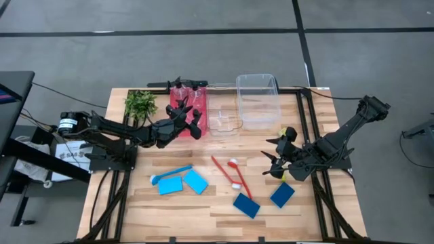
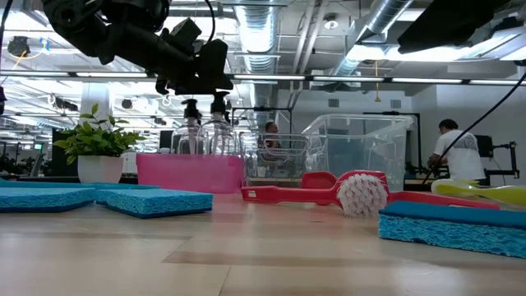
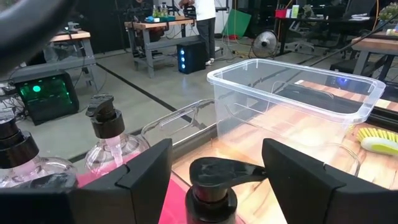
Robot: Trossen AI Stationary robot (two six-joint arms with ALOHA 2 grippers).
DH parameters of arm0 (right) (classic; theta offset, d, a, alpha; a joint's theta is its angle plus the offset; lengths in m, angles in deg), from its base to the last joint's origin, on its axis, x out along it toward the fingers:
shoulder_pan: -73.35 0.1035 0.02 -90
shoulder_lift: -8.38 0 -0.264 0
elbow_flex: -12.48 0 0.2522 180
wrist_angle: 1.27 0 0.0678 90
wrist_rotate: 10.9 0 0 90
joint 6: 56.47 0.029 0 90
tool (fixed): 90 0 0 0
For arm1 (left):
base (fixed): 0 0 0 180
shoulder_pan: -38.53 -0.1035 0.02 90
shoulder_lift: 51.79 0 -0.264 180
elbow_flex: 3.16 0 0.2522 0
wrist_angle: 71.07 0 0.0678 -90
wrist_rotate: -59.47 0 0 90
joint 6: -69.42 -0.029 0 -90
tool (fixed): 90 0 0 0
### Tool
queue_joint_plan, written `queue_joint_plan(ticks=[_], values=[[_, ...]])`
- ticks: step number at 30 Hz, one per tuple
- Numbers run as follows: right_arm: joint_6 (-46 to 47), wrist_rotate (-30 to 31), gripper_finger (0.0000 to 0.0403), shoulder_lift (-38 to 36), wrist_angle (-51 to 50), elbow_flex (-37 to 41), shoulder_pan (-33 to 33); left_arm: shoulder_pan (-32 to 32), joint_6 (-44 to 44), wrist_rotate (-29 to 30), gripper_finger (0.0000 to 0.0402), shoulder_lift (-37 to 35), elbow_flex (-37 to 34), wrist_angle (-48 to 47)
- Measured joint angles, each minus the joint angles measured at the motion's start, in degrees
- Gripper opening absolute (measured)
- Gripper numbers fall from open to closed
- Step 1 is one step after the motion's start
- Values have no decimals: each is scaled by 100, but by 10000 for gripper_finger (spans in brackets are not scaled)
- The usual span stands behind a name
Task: Pick & Place Kitchen Sink Supplies
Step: Put the transparent soap dispenser into the red bin, then put the green dish brush into the right transparent bin
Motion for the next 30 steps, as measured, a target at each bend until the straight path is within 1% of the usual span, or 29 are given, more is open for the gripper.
queue_joint_plan(ticks=[16,21,30], values=[[2,-3,224,0,0,0,-2,197,-241,13,250,-15,0,-4],[2,-38,224,0,0,0,-2,255,-313,20,250,-195,-1,0],[2,-46,224,0,0,0,-6,642,-617,26,250,-691,0,-24]])
